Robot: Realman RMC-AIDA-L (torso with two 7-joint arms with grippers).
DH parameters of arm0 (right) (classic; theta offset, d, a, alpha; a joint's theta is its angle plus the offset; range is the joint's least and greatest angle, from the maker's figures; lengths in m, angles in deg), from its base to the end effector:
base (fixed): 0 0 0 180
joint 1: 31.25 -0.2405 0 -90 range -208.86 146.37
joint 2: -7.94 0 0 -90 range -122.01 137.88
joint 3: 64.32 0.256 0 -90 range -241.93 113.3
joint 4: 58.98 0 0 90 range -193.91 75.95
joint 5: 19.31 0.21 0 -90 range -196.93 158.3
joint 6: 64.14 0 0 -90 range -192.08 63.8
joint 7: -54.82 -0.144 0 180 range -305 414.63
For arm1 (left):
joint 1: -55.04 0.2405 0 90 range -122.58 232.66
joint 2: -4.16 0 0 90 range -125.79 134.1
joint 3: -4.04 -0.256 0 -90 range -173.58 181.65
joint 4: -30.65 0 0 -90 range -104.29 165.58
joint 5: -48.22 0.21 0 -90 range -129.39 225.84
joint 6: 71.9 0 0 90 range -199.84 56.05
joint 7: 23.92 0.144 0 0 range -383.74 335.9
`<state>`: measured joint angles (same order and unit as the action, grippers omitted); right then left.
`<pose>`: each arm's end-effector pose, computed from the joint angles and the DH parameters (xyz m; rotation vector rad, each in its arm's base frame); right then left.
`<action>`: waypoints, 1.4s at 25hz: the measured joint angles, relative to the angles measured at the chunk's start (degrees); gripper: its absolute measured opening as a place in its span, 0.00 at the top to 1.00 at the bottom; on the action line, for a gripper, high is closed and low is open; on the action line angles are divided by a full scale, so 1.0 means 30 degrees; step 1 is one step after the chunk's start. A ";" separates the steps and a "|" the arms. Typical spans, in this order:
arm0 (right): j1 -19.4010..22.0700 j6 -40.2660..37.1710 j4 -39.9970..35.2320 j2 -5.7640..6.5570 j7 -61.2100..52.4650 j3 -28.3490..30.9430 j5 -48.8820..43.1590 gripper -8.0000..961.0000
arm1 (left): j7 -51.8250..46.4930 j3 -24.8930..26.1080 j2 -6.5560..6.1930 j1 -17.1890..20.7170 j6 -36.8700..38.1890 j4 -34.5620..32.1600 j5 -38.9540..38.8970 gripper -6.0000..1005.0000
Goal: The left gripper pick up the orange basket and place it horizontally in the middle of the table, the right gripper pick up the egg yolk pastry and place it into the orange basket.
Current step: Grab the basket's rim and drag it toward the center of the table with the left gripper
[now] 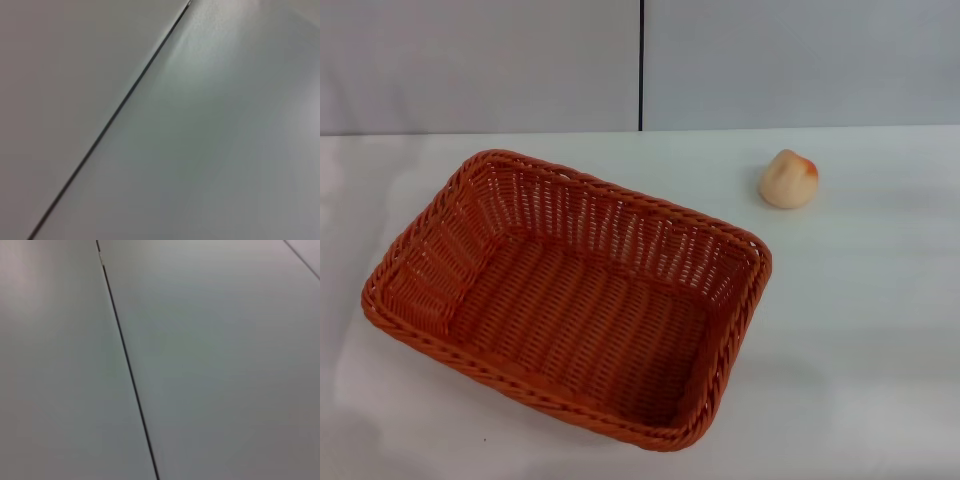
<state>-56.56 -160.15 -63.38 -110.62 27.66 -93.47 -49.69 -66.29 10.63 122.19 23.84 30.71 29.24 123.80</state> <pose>0.3311 0.3010 0.1047 -1.0486 0.3104 1.1367 -0.2817 0.3234 0.0850 -1.2386 -0.3630 -1.5230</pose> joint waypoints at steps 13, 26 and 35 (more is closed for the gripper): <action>0.0031 0.0495 -0.0034 -0.0032 -0.0772 -0.0882 -0.0044 0.43 | -0.1949 -0.1428 -0.0026 0.0149 0.0295 -0.1305 0.0030 0.22; 0.0217 0.1078 -0.0223 -0.0033 -0.1004 -0.0905 -0.0038 0.43 | -1.8144 -1.3487 -0.2821 0.1522 -0.3624 -1.4011 0.0131 0.23; 0.0267 0.1616 -0.0566 -0.0011 -0.1004 -0.0821 0.0103 0.43 | -2.5773 -1.5202 -0.4870 0.1105 -0.2904 -1.8477 0.6610 0.23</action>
<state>-55.76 -155.30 -65.07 -110.65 24.64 -95.94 -49.38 -143.61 -34.98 107.58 27.15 22.00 -26.20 143.63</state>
